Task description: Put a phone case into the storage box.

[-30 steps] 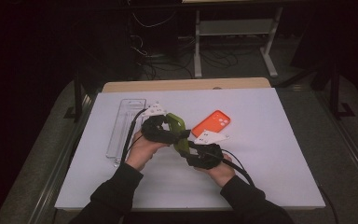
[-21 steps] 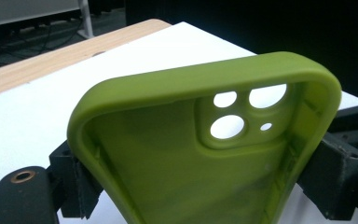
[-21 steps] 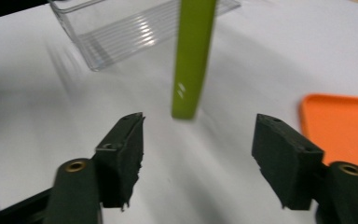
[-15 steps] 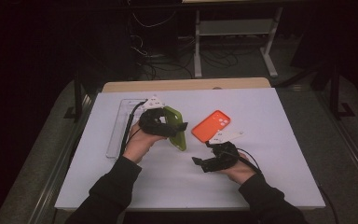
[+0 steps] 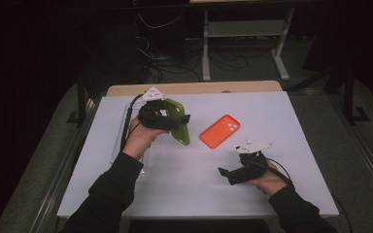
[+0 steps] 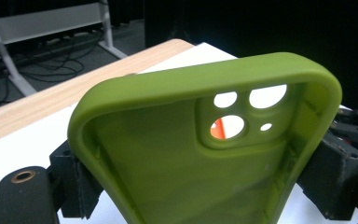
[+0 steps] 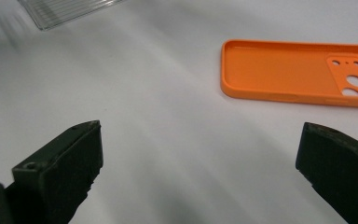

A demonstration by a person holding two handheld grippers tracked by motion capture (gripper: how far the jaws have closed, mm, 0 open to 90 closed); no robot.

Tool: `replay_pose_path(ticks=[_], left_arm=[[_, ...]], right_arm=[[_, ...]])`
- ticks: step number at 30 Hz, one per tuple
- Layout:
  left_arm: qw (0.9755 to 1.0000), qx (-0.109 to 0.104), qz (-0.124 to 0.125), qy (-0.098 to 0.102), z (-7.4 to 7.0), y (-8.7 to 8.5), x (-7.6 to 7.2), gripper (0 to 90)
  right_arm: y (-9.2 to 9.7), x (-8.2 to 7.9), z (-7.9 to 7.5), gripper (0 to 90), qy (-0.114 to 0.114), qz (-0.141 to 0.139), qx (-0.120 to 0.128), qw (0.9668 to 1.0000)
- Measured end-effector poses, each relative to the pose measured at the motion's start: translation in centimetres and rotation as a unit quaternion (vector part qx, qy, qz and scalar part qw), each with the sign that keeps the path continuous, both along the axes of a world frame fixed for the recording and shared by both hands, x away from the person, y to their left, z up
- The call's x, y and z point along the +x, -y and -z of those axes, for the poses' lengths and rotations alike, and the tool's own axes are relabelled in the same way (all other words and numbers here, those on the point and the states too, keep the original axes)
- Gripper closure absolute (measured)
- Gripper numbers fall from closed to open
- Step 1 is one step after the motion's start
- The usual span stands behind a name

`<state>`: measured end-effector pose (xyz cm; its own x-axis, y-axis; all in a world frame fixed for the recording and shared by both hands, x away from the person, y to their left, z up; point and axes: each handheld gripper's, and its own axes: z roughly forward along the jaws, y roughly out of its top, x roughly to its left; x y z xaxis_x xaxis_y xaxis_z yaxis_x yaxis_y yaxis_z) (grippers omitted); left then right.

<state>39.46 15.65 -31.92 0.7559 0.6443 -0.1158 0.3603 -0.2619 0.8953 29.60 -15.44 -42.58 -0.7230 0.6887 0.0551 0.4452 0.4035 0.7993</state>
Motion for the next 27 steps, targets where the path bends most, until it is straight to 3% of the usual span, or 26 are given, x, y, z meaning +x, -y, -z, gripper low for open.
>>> replay_pose_path(ticks=[8,16,22,27], left_arm=[[0.9994,0.006,-0.029,0.016,-2.6,-2.4,1.6,13.5],[0.9963,0.017,-0.077,0.034,-4.8,-5.5,3.8,13.5],[0.9909,0.025,-0.124,0.046,-5.4,-7.7,5.3,13.5],[0.9835,0.033,-0.173,0.040,-4.7,-8.8,6.6,13.4]], right_arm=[[1.7,-0.7,0.4,0.0,-0.001,0.004,0.004,1.0000],[2.4,-1.0,0.9,0.0,-0.005,0.004,0.005,1.0000],[2.5,-1.0,1.0,0.0,-0.005,0.001,0.002,1.0000],[2.5,-1.0,1.0,0.0,0.000,0.004,0.003,1.0000]])
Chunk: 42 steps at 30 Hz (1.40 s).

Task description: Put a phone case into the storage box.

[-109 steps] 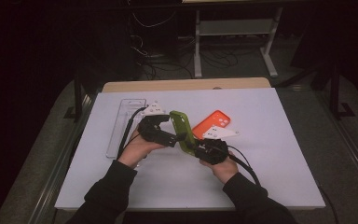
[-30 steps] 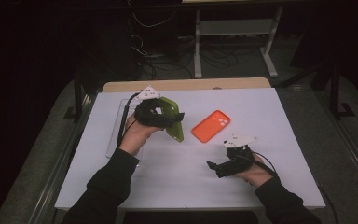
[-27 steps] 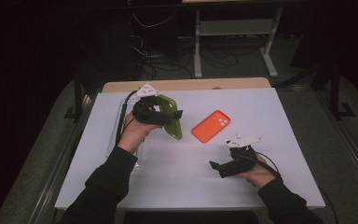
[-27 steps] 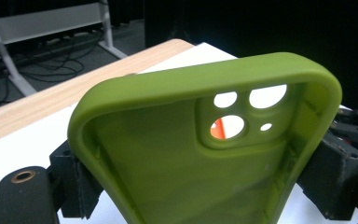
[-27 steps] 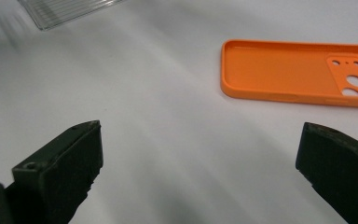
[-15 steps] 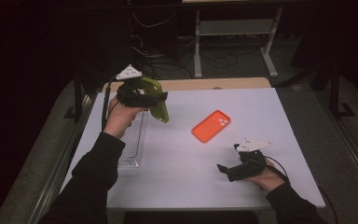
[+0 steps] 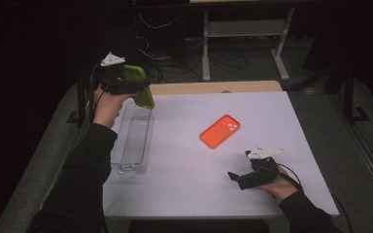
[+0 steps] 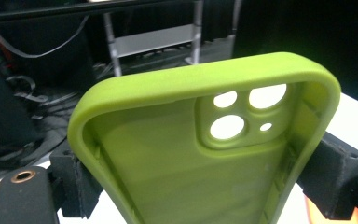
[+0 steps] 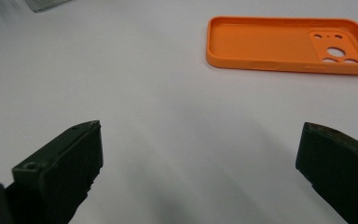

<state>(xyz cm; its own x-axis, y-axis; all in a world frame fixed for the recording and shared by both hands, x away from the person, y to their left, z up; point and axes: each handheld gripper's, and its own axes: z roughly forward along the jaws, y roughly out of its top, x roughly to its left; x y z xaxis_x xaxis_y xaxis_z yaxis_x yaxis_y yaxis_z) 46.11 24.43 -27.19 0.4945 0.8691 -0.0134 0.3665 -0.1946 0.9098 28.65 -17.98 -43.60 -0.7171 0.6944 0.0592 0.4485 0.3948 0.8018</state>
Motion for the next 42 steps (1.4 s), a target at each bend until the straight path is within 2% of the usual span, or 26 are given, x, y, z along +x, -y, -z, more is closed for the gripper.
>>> replay_pose_path(ticks=[4,6,8,12,15,20,22,25,29,30,32,34,37,42], left_arm=[[0.9991,0.016,-0.038,-0.007,1.2,-0.1,1.1,13.4],[0.9984,0.025,-0.049,-0.011,1.7,-0.1,1.5,13.3],[0.9978,0.017,-0.062,-0.018,2.5,-0.2,2.0,13.3],[0.9942,0.030,-0.100,-0.027,4.0,-0.5,2.6,13.2],[0.9924,0.038,-0.112,-0.032,5.1,-0.8,3.0,13.2],[0.9908,0.042,-0.121,-0.043,6.6,-1.0,3.7,13.2],[0.9895,0.061,-0.122,-0.048,7.0,-0.9,4.0,13.1],[0.9891,0.058,-0.127,-0.048,7.5,-0.5,4.2,13.1],[0.9881,0.071,-0.128,-0.048,8.0,0.0,4.5,13.0],[0.9881,0.064,-0.132,-0.044,8.2,0.2,4.6,13.0],[0.9875,0.068,-0.137,-0.039,8.5,0.4,4.6,13.0],[0.9862,0.079,-0.139,-0.044,8.9,0.4,4.7,12.9],[0.9849,0.085,-0.141,-0.052,9.7,0.3,4.7,12.8],[0.9842,0.086,-0.144,-0.058,10.5,0.2,4.7,12.6]], right_arm=[[0.0,0.0,0.0,0.0,0.000,0.001,0.001,1.0000],[0.0,0.0,0.0,0.0,0.000,0.001,0.001,1.0000],[0.0,0.0,0.0,0.0,0.000,0.002,0.001,1.0000],[0.1,0.0,-0.1,0.0,0.002,0.004,0.003,1.0000],[0.1,-0.1,-0.1,0.0,0.000,0.005,0.004,1.0000],[0.2,-0.1,-0.2,0.0,0.005,0.004,0.003,1.0000],[0.1,-0.1,-0.2,0.0,0.005,0.004,0.005,1.0000],[0.1,-0.1,-0.2,0.0,0.004,0.006,0.005,1.0000],[0.1,0.0,-0.3,0.0,0.006,0.005,0.006,1.0000],[0.1,0.0,-0.3,0.0,0.005,0.004,0.005,1.0000],[0.1,-0.1,-0.3,0.0,0.005,0.005,0.005,1.0000],[0.2,-0.1,-0.3,0.0,0.006,0.004,0.005,1.0000],[0.2,-0.1,-0.3,0.0,0.005,0.004,0.006,1.0000],[0.2,0.0,-0.3,0.0,0.008,0.004,0.005,0.9999]])
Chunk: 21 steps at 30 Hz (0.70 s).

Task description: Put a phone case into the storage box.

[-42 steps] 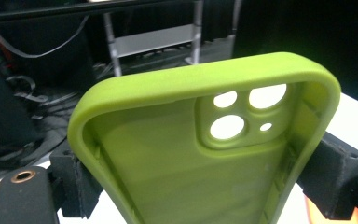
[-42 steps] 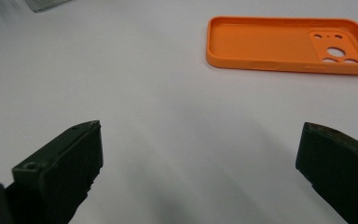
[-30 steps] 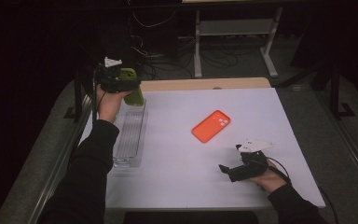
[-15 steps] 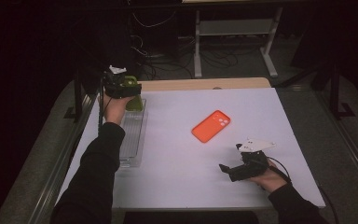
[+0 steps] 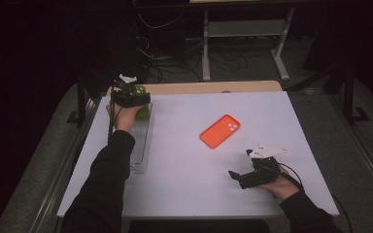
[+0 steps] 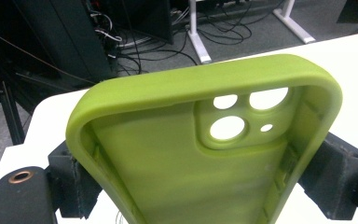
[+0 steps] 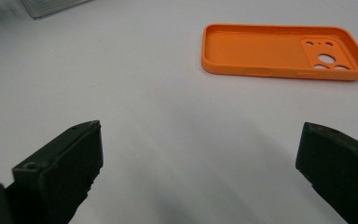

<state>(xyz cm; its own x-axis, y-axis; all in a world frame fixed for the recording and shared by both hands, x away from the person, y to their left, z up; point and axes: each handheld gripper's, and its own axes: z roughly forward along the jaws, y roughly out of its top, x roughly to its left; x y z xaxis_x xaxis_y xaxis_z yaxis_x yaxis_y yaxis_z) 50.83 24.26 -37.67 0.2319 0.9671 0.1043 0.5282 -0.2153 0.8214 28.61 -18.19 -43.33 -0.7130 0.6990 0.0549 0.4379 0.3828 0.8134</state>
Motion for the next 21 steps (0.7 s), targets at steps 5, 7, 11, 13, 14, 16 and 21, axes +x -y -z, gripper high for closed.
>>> replay_pose_path(ticks=[5,7,11,13,14,16,21], left_arm=[[1.0000,-0.004,-0.003,0.001,0.3,-0.1,-0.1,12.0],[1.0000,-0.004,-0.005,0.002,0.3,-0.1,-0.1,11.6],[0.9995,-0.027,-0.007,0.013,0.1,-0.2,-0.1,7.2],[0.9997,-0.021,-0.002,0.009,-0.2,-0.4,-0.2,4.9],[0.9993,-0.035,-0.002,0.017,-0.2,-0.4,-0.2,4.1],[0.9994,-0.032,0.003,0.012,-0.5,-0.6,-0.3,2.0],[0.9992,-0.032,0.022,0.001,-1.2,-1.2,-0.9,1.0]], right_arm=[[0.0,0.0,0.0,0.0,-0.005,0.001,0.001,1.0000],[0.0,-0.1,0.0,0.0,-0.006,0.002,0.001,1.0000],[0.0,0.0,0.0,0.0,0.000,0.002,0.000,1.0000],[0.0,0.0,-0.1,0.0,-0.001,0.002,0.001,1.0000],[0.0,0.0,-0.1,0.0,0.000,0.002,0.000,1.0000],[0.0,0.0,-0.1,0.0,0.000,0.002,-0.001,1.0000],[0.0,0.0,-0.1,0.0,0.000,0.004,0.001,1.0000]])
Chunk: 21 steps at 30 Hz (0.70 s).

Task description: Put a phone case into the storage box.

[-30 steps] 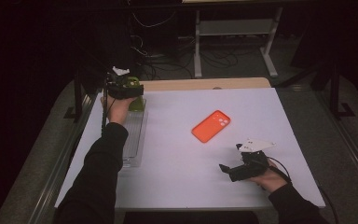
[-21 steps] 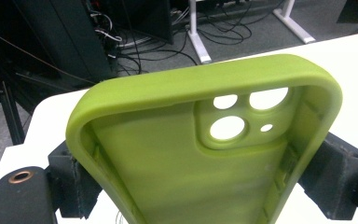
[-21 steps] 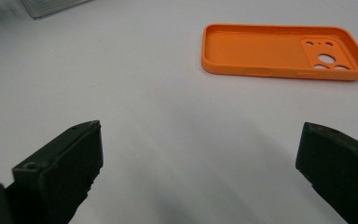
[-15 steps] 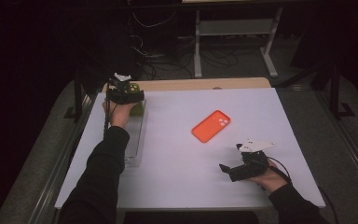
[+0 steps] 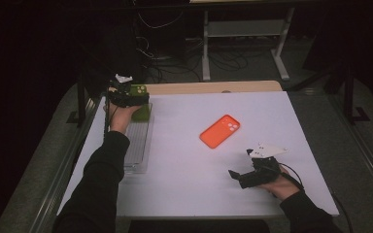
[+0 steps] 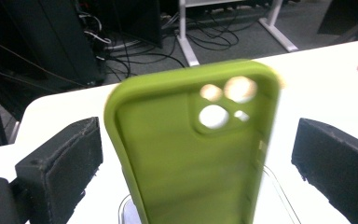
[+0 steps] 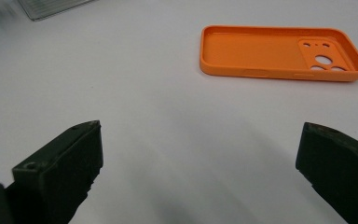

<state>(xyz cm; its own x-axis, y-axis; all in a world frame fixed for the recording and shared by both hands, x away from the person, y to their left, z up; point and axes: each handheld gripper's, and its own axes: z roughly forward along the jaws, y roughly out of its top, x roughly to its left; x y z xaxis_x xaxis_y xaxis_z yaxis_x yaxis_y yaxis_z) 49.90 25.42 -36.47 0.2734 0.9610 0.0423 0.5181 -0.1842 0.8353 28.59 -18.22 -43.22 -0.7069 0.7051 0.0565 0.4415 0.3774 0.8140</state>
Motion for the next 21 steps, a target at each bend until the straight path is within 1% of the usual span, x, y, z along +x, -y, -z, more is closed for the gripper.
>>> replay_pose_path(ticks=[5,9,10,11,12,14,16,17,19,20,21], left_arm=[[0.9998,0.000,0.018,-0.007,-0.8,-0.6,-0.8,0.0],[0.9994,0.001,0.034,-0.010,-1.2,-1.0,-1.7,0.0],[0.9992,0.000,0.038,-0.008,-1.3,-1.1,-1.9,0.0],[0.9991,0.001,0.042,-0.008,-1.3,-1.2,-2.1,0.0],[0.9989,0.002,0.044,-0.013,-1.3,-1.3,-2.3,0.0],[0.9988,-0.004,0.047,-0.010,-1.4,-1.4,-2.7,0.0],[0.9985,0.000,0.053,-0.012,-1.5,-1.6,-3.2,0.0],[0.9985,-0.007,0.052,-0.012,-1.4,-1.5,-3.4,0.0],[0.9981,0.001,0.060,-0.015,-1.4,-1.6,-3.9,0.0],[0.9977,0.000,0.066,-0.015,-1.4,-1.7,-4.1,0.0],[0.9977,-0.008,0.065,-0.017,-1.4,-1.6,-4.4,0.0]], right_arm=[[0.0,0.0,0.0,0.0,0.001,0.000,-0.002,1.0000],[-0.1,0.0,0.0,0.0,0.000,0.001,-0.002,1.0000],[-0.1,0.0,0.0,0.0,-0.001,0.001,-0.002,1.0000],[-0.1,0.0,0.0,0.0,-0.001,0.001,-0.002,1.0000],[-0.1,0.0,0.0,0.0,-0.002,0.002,-0.002,1.0000],[-0.1,0.0,0.0,0.0,-0.001,0.002,-0.004,1.0000],[-0.2,-0.1,0.0,0.0,0.000,0.002,-0.002,1.0000],[-0.2,0.0,0.0,0.0,-0.001,0.002,-0.002,1.0000],[-0.2,0.0,0.0,0.0,-0.006,0.001,-0.004,1.0000],[-0.2,0.0,0.0,0.0,-0.002,0.000,-0.005,1.0000],[-0.2,0.0,0.1,0.0,-0.002,0.000,-0.005,1.0000]])
